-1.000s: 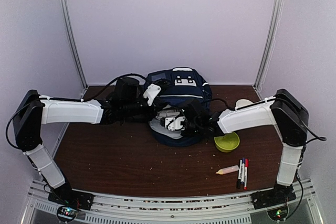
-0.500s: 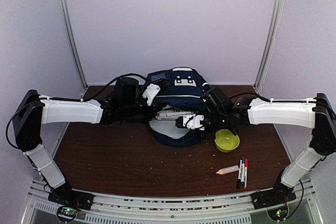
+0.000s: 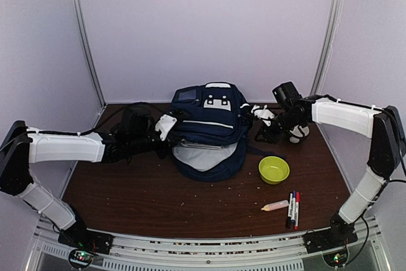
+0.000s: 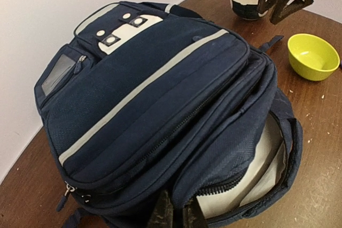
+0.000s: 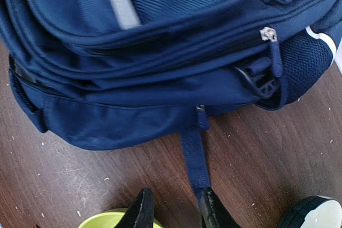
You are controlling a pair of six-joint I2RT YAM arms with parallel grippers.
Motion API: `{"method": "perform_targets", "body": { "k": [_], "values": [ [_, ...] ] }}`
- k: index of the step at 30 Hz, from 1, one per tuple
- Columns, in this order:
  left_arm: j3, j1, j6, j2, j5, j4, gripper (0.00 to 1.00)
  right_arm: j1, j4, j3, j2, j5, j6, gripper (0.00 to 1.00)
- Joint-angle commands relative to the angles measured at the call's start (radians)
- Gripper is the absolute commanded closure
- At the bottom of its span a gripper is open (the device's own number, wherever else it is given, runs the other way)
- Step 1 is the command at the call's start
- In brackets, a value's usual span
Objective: Pack the student bag
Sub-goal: Adjust the student bag at the center of the board, then pick up the largest pocket of the bag from the student bag.
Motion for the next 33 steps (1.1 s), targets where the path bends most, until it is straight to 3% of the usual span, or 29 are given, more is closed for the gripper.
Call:
{"method": "perform_targets", "body": {
  "k": [1,10,17,21,28,33],
  "values": [
    [-0.075,0.005,-0.029,-0.107,-0.066,0.014,1.0,-0.022,-0.066,0.065,0.076,-0.03,0.039,0.69],
    [-0.101,-0.001,-0.133,-0.031,-0.025,0.035,0.99,-0.012,-0.091,0.161,0.211,-0.041,0.047,0.6],
    [-0.159,-0.004,-0.195,-0.005,-0.049,0.127,0.89,-0.005,-0.116,0.252,0.32,-0.025,0.051,0.59],
    [-0.169,-0.004,-0.222,0.008,-0.049,0.165,0.88,0.002,-0.168,0.336,0.38,-0.013,0.05,0.61],
    [-0.149,-0.003,-0.268,0.024,-0.086,0.198,1.0,0.019,-0.241,0.382,0.415,-0.053,0.019,0.64],
    [-0.133,-0.003,-0.293,0.028,-0.111,0.197,1.0,0.024,-0.277,0.365,0.415,-0.065,-0.001,0.65]
  ]
}}
